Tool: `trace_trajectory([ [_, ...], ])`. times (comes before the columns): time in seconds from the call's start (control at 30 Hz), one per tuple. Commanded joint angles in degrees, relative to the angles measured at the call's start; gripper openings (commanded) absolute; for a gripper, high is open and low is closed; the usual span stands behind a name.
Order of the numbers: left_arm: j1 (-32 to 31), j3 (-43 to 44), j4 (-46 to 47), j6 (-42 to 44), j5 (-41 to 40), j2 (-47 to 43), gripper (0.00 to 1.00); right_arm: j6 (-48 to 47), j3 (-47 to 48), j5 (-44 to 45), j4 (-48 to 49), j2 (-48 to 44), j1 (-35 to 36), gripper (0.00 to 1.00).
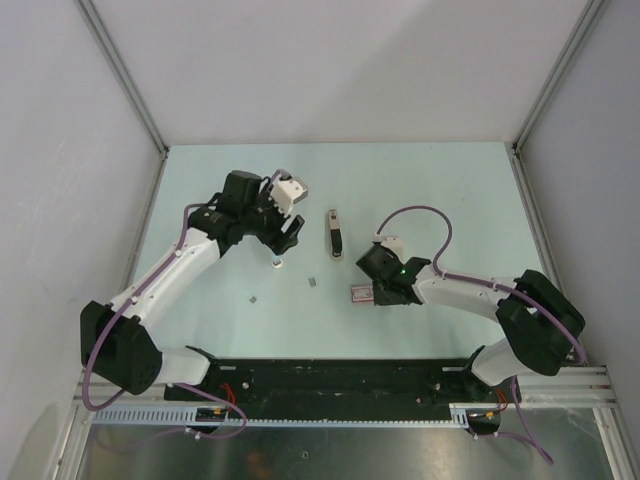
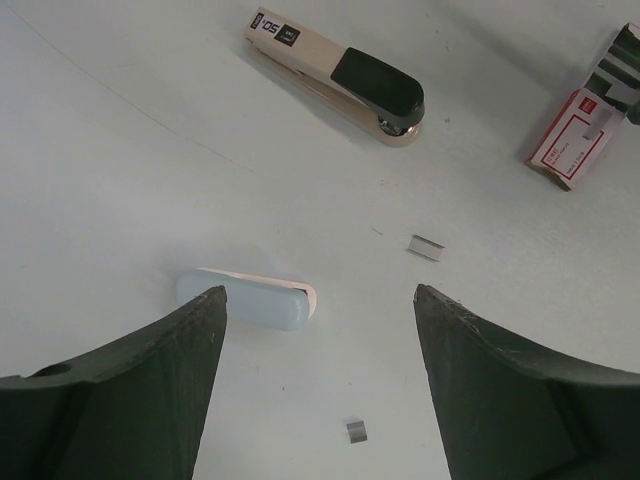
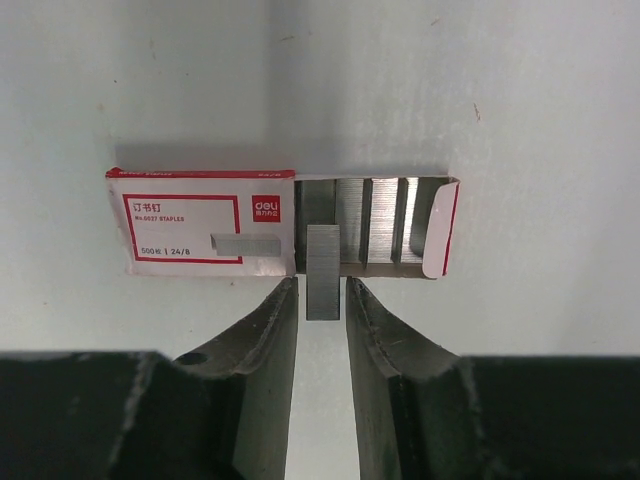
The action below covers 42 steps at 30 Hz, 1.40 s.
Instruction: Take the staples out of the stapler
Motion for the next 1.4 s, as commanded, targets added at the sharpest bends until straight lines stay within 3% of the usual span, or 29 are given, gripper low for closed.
trace_trajectory([
  [0.0, 0.2, -0.4, 0.7, -0.7, 2.1, -2.3, 0.81, 0.1, 1.6, 0.1, -0.5, -2.8, 0.1, 0.31],
  [0.27, 0.2, 0.0, 0.7, -0.6, 2.7, -2.7, 0.81, 0.6, 1.8, -0.3, -6.3, -9.6, 0.5, 0.29],
  [0.5, 0.2, 0.2, 0.7, -0.7, 2.7, -2.4, 0.82, 0.2, 1.0, -1.8, -8.2, -10.8, 0.6, 0.07],
  [0.63, 0.2, 0.0, 0.7, -0.7, 2.4, -2.6, 0.82, -0.2, 0.0, -4.1, -6.7, -9.3, 0.1, 0.01],
  [1.37, 0.2, -0.4, 0.7, 0.3, 2.0, -2.7, 0.81, -3.1, -0.5, -9.7, -2.4, -2.0, -3.6, 0.00],
])
